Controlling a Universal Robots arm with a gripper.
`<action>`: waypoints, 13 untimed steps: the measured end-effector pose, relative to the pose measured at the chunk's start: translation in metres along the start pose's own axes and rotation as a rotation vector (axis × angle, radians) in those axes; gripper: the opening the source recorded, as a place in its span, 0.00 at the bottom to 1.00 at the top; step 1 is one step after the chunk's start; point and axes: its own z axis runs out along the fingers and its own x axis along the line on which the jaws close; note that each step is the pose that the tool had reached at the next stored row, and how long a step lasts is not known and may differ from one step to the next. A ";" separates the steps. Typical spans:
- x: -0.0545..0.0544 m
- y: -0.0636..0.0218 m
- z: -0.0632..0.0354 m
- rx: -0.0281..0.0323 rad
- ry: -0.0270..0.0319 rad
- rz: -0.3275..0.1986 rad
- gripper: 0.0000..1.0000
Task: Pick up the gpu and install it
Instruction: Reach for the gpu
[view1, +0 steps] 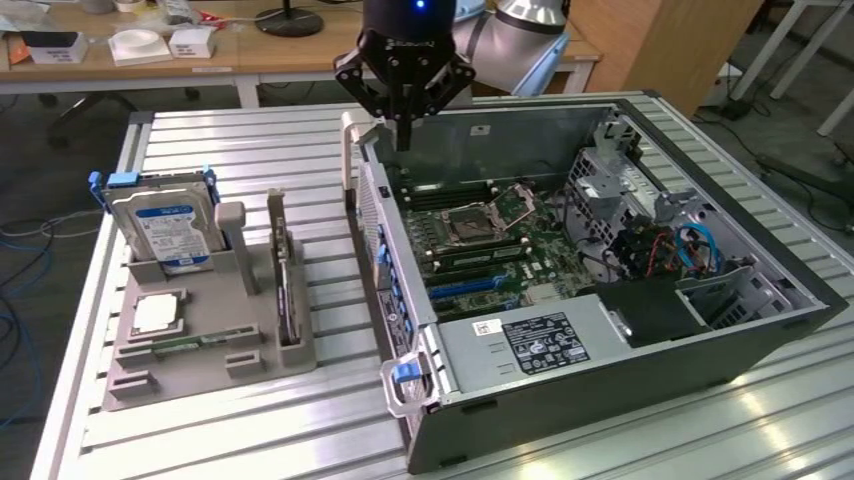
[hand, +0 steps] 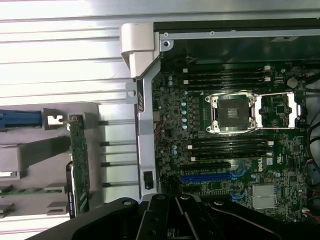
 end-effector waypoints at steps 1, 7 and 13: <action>0.001 -0.0001 0.0000 0.0000 0.0000 0.000 0.10; 0.005 -0.0004 -0.0001 0.0000 0.0000 0.000 0.10; 0.009 -0.0007 -0.0002 0.0000 0.0000 0.000 0.10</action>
